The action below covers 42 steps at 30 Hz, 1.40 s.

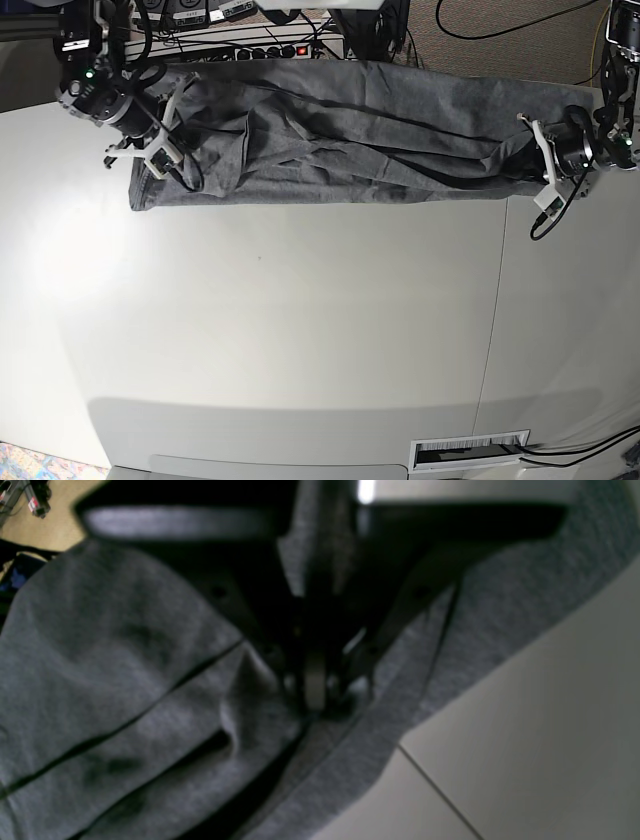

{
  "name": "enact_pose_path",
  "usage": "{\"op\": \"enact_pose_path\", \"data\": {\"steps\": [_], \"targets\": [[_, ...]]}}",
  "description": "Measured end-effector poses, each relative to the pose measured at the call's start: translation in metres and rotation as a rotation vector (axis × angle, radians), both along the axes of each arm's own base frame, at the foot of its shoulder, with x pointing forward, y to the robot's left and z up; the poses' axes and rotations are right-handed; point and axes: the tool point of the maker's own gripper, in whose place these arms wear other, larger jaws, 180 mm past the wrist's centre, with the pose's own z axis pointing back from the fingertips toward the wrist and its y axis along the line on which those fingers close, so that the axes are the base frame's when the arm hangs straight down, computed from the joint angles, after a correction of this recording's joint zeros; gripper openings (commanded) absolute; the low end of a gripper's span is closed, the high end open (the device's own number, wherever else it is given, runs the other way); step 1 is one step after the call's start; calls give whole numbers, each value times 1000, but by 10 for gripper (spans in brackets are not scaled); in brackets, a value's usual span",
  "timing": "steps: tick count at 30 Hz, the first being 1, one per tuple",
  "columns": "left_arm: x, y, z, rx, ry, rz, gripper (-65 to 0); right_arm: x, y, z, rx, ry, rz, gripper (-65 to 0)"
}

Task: Fold the T-shirt properly
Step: 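Lower the folded shirt and release it with the right gripper, then press the left gripper on the folded shirt's end to flatten it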

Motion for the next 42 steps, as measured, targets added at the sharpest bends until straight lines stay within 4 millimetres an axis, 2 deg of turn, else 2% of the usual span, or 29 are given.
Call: {"op": "enact_pose_path", "data": {"steps": [5, 8, 18, 25, 29, 34, 36, 39, 42], "targets": [[2, 0, 1, -7, -13, 4, -650, 28, -6, -19, 21, 15, -28, -650], [5, 0, 2, -1, -19, 1, -650, 48, -10, -24, 57, 7, -57, -650], [27, 5, 10, 46, -56, -4, -650, 98, -30, -20, 76, -37, -127, -650], [53, -1, 25, 36, -116, 4, -650, 120, -39, -15, 87, -62, -161, -650], [59, -5, 28, 26, -130, 4, -650, 126, -43, -12, 66, -76, -164, -650], [55, 8, 34, 37, -50, 5, -650, 126, -47, -13, 36, -75, -162, -650], [53, 14, 41, 24, -27, 9, -608, 127, -48, -13, 25, -79, -160, -650], [57, 39, 40, 84, 19, 121, -526, 128, -53, -13, -13, -93, -153, -650], [56, 59, 38, 136, 68, 210, -473, 129, -59, -14, -45, -97, -171, -650]]}}
